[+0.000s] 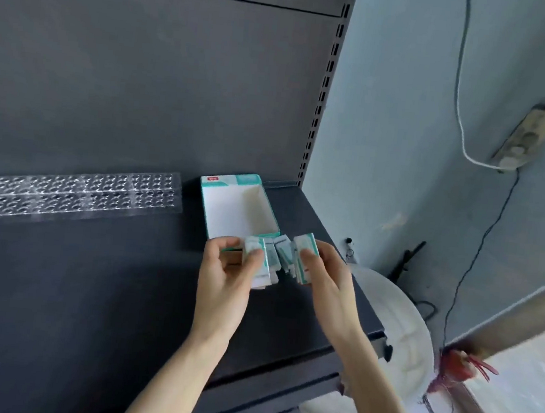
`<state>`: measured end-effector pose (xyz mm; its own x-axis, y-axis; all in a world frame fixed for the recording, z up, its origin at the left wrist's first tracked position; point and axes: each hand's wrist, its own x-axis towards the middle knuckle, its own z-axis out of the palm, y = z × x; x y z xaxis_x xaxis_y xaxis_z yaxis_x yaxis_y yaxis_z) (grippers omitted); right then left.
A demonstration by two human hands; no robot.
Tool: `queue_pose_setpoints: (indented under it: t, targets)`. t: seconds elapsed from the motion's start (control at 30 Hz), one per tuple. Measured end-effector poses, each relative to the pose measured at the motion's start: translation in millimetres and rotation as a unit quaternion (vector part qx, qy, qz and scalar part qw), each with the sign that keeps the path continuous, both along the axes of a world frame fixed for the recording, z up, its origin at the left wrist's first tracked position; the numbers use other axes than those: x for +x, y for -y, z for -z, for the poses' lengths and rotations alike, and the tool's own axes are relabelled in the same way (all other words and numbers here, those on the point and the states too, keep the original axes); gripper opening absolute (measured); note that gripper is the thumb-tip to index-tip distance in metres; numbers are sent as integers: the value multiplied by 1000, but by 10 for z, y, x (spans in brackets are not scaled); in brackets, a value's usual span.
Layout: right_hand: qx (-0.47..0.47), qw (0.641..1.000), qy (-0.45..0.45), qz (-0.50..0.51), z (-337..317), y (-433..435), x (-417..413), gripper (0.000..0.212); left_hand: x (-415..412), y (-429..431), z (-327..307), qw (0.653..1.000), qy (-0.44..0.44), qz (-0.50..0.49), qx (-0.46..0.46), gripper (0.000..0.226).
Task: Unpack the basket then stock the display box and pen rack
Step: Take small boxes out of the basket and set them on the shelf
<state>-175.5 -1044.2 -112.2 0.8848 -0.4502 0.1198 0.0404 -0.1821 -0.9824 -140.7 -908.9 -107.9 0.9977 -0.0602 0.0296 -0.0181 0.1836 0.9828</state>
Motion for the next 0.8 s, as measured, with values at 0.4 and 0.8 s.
queue_pose_setpoints:
  t: [0.4, 0.8]
  targets:
    - [-138, 984, -89, -73, 109, 526, 421, 16, 60, 200, 41, 955, -15, -163, 247, 17]
    - [-305, 943, -101, -80, 144, 471, 463, 30, 99, 221, 118, 889, 13, -155, 430, 22]
